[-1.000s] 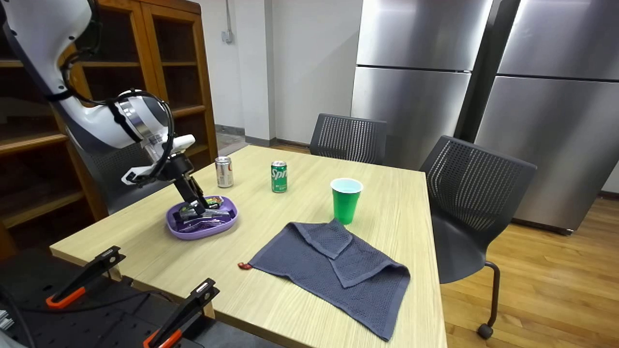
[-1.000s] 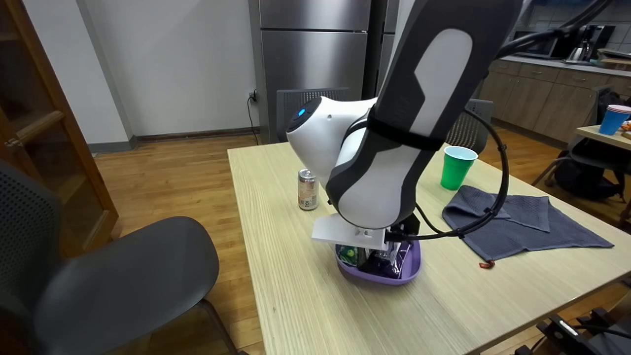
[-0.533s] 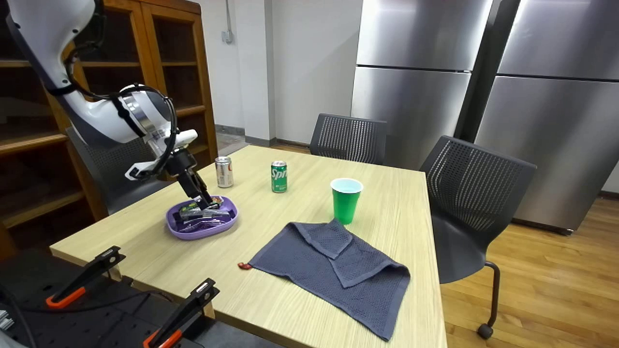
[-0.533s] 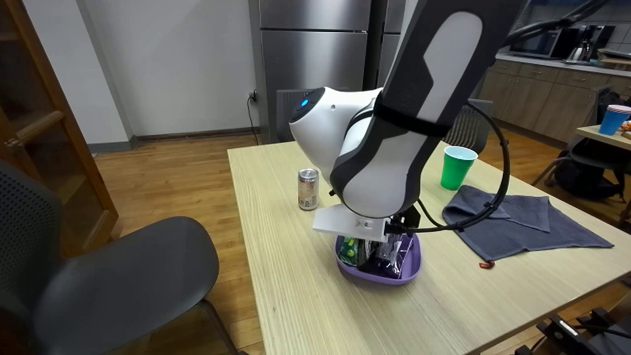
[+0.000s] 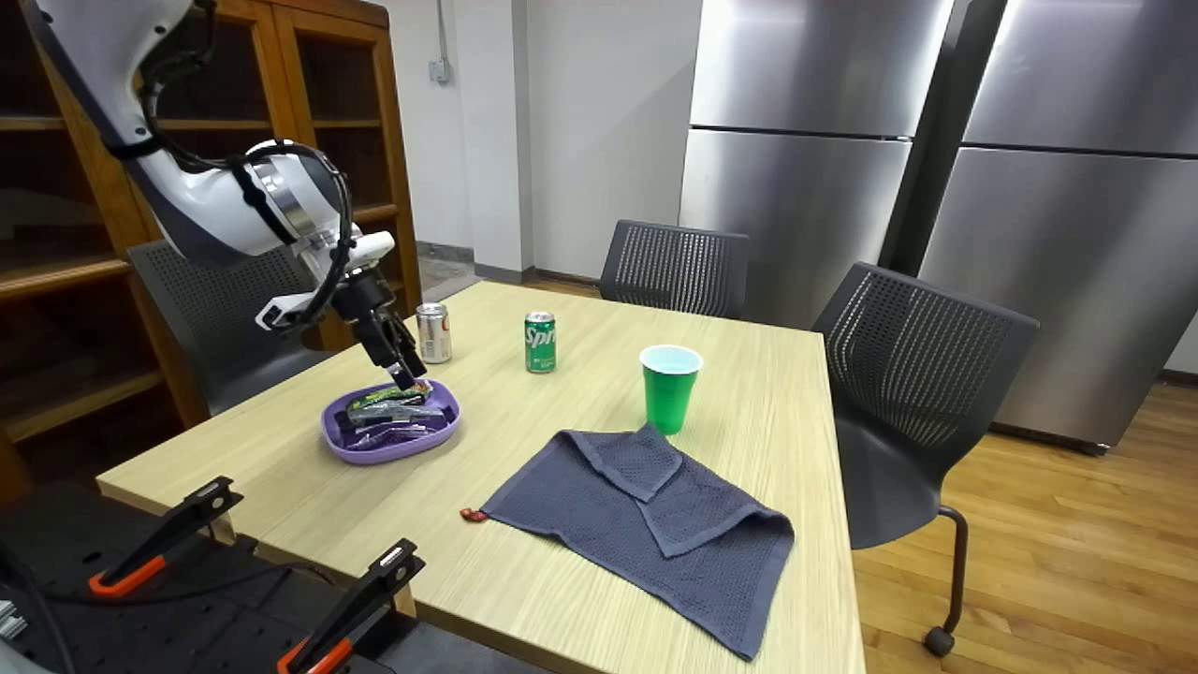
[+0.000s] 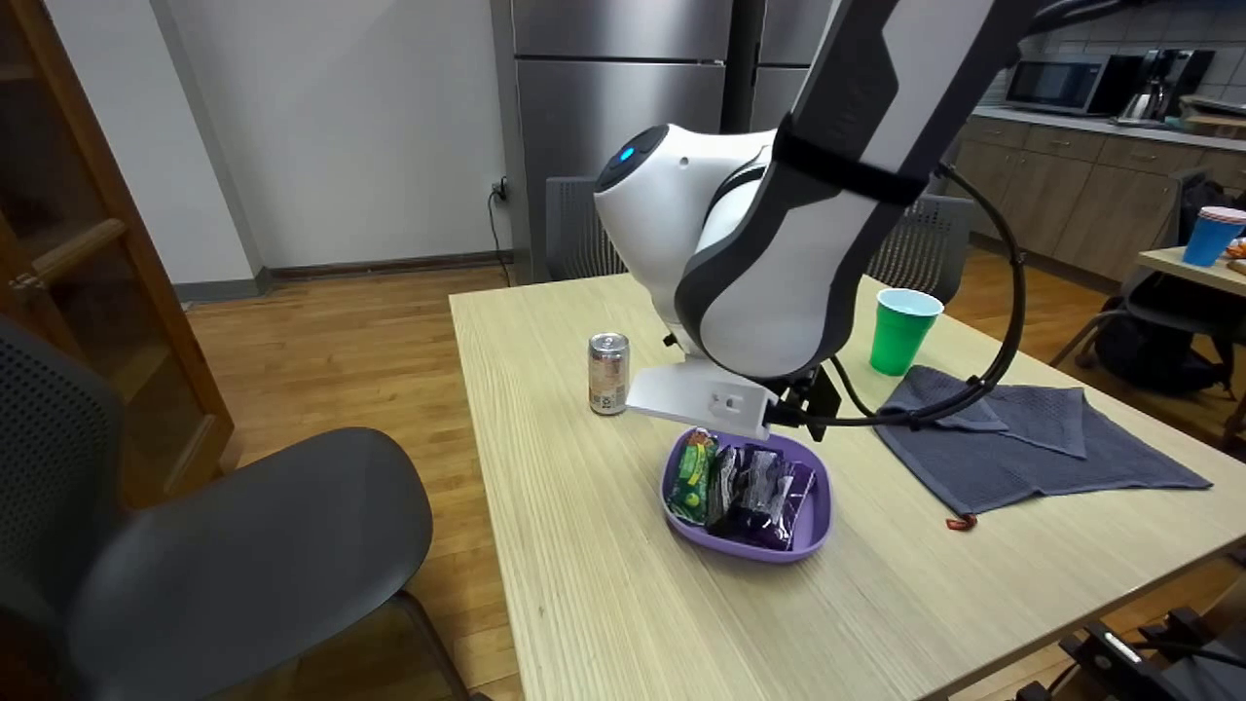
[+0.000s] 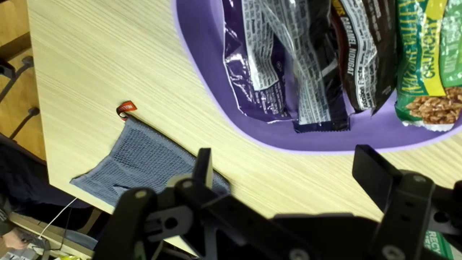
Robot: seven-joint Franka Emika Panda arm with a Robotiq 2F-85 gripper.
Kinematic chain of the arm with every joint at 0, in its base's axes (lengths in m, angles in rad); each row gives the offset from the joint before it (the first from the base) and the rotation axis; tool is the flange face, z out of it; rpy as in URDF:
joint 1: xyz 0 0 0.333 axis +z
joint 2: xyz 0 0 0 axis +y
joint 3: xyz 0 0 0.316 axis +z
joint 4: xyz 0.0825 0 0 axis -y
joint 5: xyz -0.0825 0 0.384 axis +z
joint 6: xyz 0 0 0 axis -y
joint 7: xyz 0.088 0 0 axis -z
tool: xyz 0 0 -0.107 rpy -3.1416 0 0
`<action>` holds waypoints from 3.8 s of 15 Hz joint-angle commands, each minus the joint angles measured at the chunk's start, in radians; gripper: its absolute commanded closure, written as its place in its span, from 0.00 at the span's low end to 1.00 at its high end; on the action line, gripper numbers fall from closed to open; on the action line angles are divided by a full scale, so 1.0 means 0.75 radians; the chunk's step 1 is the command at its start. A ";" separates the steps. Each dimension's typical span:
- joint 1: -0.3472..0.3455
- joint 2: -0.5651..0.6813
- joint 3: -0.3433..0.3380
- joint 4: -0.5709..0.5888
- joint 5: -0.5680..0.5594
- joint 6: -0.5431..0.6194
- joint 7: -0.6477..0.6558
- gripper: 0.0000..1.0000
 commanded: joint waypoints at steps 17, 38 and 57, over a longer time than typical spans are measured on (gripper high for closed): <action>-0.398 -0.161 0.035 -0.233 -0.029 0.361 0.156 0.00; -0.532 -0.121 -0.162 -0.429 0.235 0.859 -0.020 0.00; -0.794 0.029 0.030 -0.281 0.735 0.886 -0.545 0.00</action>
